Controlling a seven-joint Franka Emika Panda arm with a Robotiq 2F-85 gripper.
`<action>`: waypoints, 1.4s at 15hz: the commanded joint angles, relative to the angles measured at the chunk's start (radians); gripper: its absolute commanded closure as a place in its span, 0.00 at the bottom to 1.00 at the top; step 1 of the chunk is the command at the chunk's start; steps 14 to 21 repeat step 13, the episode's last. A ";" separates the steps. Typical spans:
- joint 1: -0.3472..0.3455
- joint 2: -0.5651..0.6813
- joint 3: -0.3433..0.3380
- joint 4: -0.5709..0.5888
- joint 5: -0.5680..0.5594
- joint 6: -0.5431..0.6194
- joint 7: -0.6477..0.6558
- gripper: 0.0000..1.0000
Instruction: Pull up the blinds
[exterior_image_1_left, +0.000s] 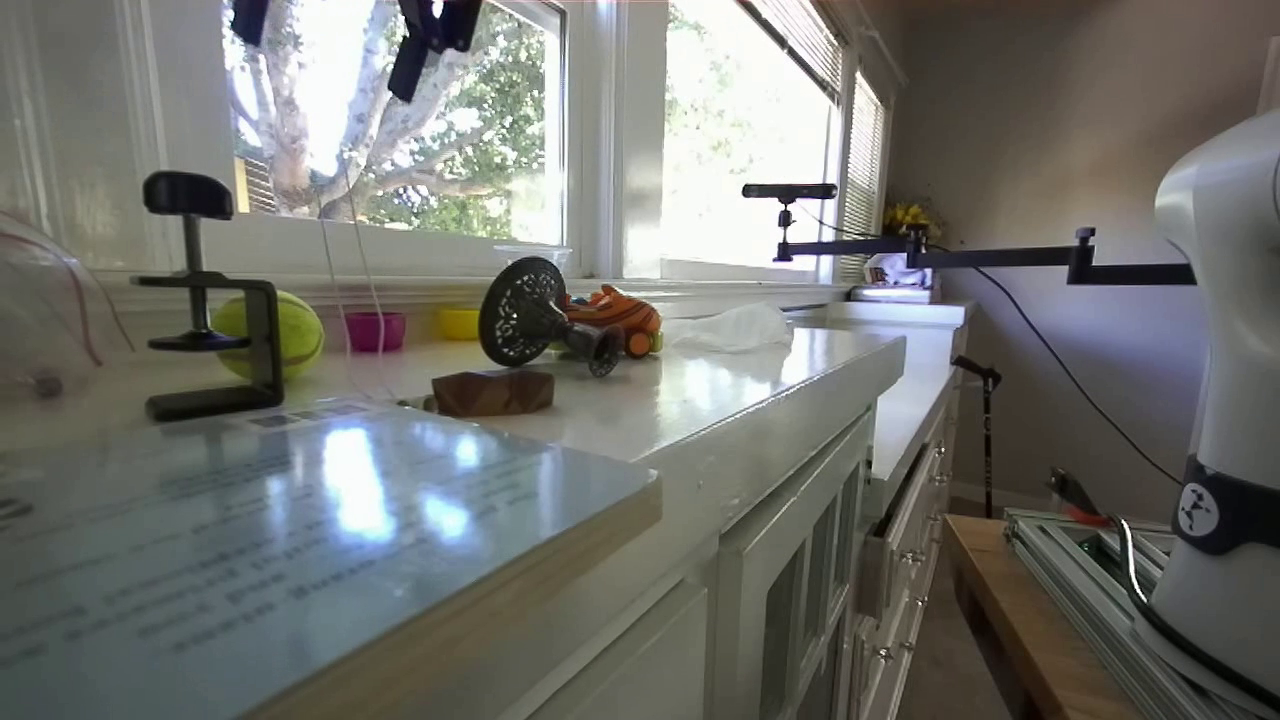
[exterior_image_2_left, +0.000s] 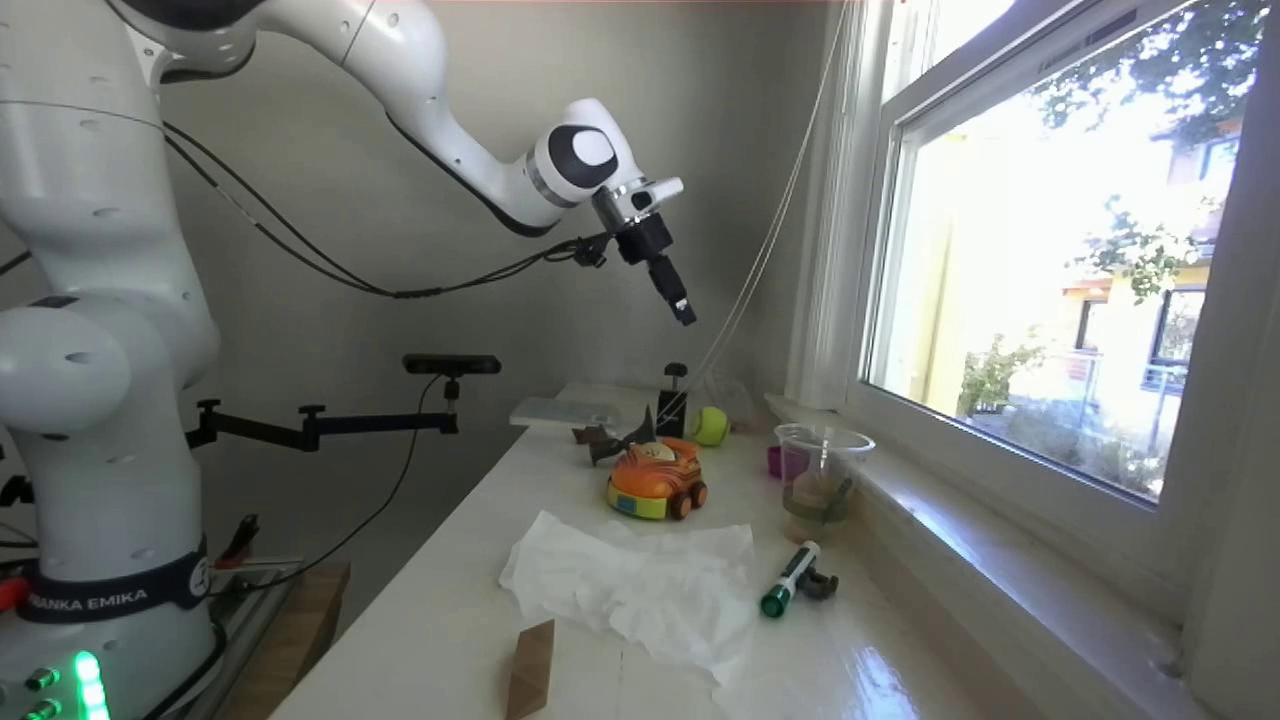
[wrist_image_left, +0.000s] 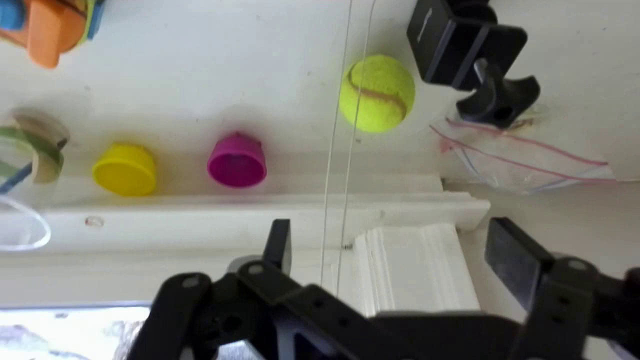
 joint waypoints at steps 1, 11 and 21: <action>-0.022 0.007 0.044 0.060 -0.247 -0.018 0.189 0.00; -0.002 0.001 0.008 0.046 -0.392 -0.004 0.485 0.00; -0.003 0.002 0.005 0.045 -0.392 -0.004 0.485 0.00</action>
